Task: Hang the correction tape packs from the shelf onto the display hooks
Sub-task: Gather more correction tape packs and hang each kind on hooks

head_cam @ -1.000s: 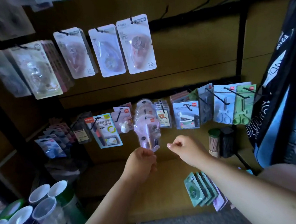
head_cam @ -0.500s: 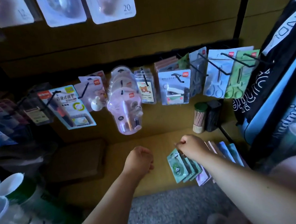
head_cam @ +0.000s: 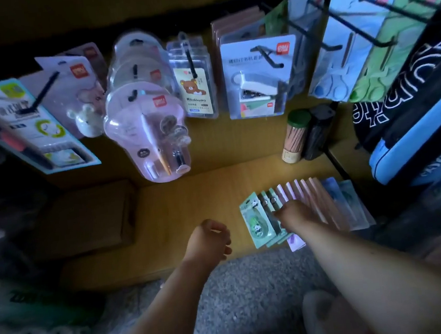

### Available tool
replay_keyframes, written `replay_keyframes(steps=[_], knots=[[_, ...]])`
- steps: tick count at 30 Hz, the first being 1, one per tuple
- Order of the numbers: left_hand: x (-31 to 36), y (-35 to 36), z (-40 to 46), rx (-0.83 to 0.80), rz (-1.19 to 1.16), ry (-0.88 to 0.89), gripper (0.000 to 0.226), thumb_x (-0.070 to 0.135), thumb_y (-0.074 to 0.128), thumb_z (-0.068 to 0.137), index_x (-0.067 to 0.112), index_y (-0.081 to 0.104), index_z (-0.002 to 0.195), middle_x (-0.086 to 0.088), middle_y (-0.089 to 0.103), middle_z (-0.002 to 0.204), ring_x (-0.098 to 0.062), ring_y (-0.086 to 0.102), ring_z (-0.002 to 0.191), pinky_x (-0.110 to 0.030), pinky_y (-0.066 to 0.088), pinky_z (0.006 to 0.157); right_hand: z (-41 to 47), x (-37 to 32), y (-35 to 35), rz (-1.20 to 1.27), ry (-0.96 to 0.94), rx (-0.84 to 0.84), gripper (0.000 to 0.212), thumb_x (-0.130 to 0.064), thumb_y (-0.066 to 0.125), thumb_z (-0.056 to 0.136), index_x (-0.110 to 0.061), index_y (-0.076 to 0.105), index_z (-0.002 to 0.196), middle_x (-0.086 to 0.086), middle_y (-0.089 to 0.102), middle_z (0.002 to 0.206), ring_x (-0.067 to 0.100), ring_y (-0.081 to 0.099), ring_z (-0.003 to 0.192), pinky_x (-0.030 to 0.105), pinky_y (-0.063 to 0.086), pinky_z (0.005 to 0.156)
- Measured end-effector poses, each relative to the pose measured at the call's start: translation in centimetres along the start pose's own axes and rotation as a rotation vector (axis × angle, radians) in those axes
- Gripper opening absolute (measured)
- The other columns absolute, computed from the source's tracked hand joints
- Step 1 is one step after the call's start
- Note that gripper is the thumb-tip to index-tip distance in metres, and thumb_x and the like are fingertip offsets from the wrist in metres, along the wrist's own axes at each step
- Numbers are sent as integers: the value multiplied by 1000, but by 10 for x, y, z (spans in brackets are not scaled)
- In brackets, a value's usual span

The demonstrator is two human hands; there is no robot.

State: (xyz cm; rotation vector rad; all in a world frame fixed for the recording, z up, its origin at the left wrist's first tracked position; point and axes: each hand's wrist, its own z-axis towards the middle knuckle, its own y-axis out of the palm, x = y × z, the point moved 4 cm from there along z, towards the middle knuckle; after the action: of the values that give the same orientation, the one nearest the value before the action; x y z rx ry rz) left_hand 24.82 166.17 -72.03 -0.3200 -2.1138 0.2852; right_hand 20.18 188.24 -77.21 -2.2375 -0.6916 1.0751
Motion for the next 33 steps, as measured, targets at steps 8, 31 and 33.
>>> replay_keyframes(steps=[8,31,33], knots=[[-25,15,20,-41,-13,-72,10,5,54,93,10,60,87,-6,64,69,-17,59,53,-25,46,51,21,29,34,-59,70,-49,41,-36,58,89,-10,61,57,2,63,47,18,62,44,24,49,52],[-58,31,41,-68,-337,-285,32,28,68,92,-2,62,103,-13,65,98,-27,62,86,-37,51,78,-7,10,50,339,20,-495,19,-16,65,89,-11,68,70,-4,47,34,7,30,26,12,21,33],[-60,37,39,-56,-567,-334,36,18,73,87,-7,64,112,-20,71,109,-33,68,98,-43,56,87,-10,12,52,325,9,-574,20,-16,66,88,-12,69,68,-4,46,35,7,29,27,12,21,34]])
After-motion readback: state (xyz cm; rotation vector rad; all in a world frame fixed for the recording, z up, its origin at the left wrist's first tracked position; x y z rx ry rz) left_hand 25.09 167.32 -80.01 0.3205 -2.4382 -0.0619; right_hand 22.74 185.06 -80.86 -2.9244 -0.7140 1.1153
